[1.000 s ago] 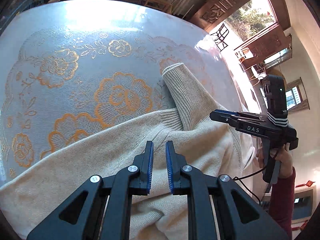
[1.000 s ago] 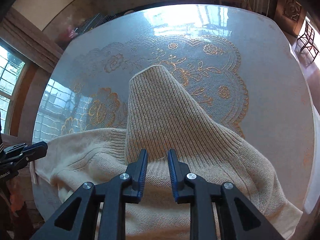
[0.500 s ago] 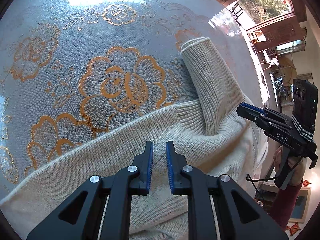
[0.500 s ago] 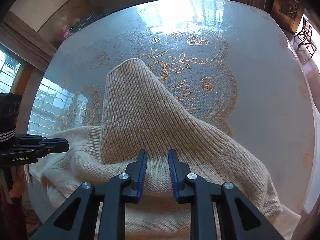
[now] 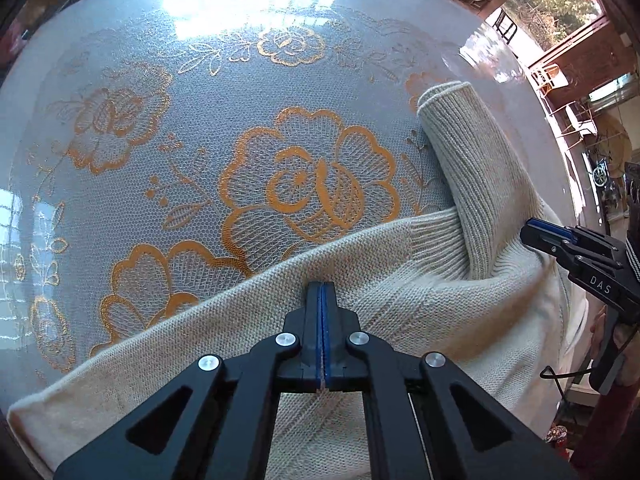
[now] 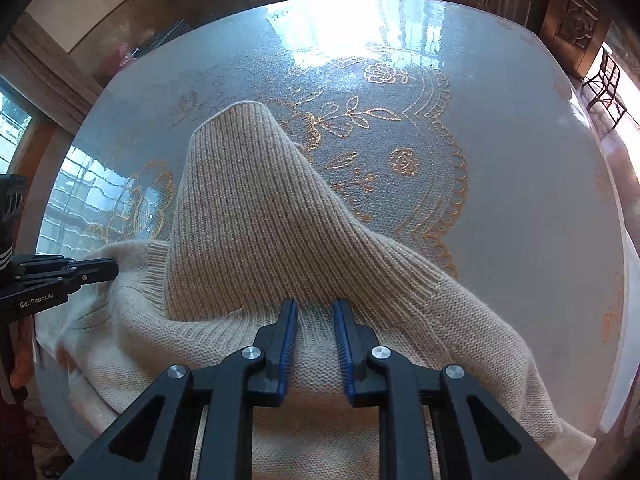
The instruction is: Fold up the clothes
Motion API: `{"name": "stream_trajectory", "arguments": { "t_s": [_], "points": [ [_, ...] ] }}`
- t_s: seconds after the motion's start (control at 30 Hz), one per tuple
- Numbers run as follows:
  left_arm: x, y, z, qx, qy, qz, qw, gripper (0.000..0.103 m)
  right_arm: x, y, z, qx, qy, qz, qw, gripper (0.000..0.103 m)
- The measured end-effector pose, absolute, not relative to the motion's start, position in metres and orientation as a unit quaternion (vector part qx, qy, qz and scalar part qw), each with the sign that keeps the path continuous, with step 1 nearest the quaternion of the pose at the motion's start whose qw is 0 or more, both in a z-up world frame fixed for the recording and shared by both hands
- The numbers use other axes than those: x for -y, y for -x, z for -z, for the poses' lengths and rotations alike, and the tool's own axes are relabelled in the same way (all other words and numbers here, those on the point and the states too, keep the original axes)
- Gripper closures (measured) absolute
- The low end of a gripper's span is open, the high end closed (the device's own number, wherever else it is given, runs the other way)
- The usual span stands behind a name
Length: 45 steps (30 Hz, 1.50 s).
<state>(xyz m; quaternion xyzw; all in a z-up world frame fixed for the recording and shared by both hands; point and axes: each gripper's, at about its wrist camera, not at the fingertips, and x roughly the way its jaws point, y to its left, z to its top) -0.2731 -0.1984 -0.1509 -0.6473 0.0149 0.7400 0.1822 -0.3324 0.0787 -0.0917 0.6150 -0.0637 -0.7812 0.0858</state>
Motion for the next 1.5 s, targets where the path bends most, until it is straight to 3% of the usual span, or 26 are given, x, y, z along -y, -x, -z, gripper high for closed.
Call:
{"name": "stream_trajectory", "arguments": {
  "t_s": [0.2, 0.3, 0.37, 0.43, 0.47, 0.57, 0.73, 0.87, 1.07, 1.2, 1.33, 1.5],
  "points": [
    [0.260, 0.293, 0.143, -0.041, 0.634, -0.770, 0.068, 0.103, -0.075, 0.316, 0.078, 0.050, -0.602, 0.792, 0.084, 0.084],
    [0.294, 0.300, 0.132, -0.089, 0.605, -0.791, -0.017, 0.103, -0.074, 0.307, 0.071, 0.053, -0.596, 0.797, 0.085, 0.084],
    [0.325, 0.301, 0.113, -0.062, 0.584, -0.807, -0.060, 0.103, -0.072, 0.307, 0.064, 0.058, -0.593, 0.799, 0.088, 0.084],
    [0.350, 0.299, 0.095, 0.030, 0.585, -0.810, -0.025, 0.103, -0.069, 0.309, 0.058, 0.066, -0.591, 0.799, 0.095, 0.084],
    [0.350, 0.296, 0.089, 0.040, 0.582, -0.812, -0.008, 0.102, -0.068, 0.312, 0.056, 0.079, -0.590, 0.797, 0.107, 0.083],
    [0.326, 0.288, 0.081, 0.016, 0.576, -0.815, 0.053, 0.102, -0.065, 0.325, 0.047, 0.116, -0.578, 0.796, 0.140, 0.079],
    [0.268, 0.288, 0.090, -0.016, 0.591, -0.787, 0.177, 0.096, -0.047, 0.364, 0.042, 0.103, -0.596, 0.783, 0.146, 0.079],
    [0.250, 0.295, 0.094, -0.012, 0.600, -0.776, 0.195, 0.090, -0.040, 0.389, 0.049, 0.099, -0.616, 0.766, 0.153, 0.079],
    [0.289, 0.304, 0.086, 0.024, 0.604, -0.770, 0.205, 0.078, -0.026, 0.427, 0.059, 0.091, -0.646, 0.740, 0.165, 0.077],
    [0.319, 0.297, 0.078, 0.024, 0.594, -0.779, 0.200, 0.071, -0.006, 0.434, 0.065, 0.025, -0.648, 0.746, 0.153, 0.077],
    [0.349, 0.291, 0.073, 0.028, 0.585, -0.792, 0.172, 0.071, 0.020, 0.416, 0.056, -0.073, -0.626, 0.765, 0.135, 0.092],
    [0.401, 0.267, 0.068, 0.033, 0.573, -0.807, 0.140, 0.071, 0.013, 0.380, 0.032, -0.229, -0.575, 0.785, 0.033, 0.094]
  ]
}}
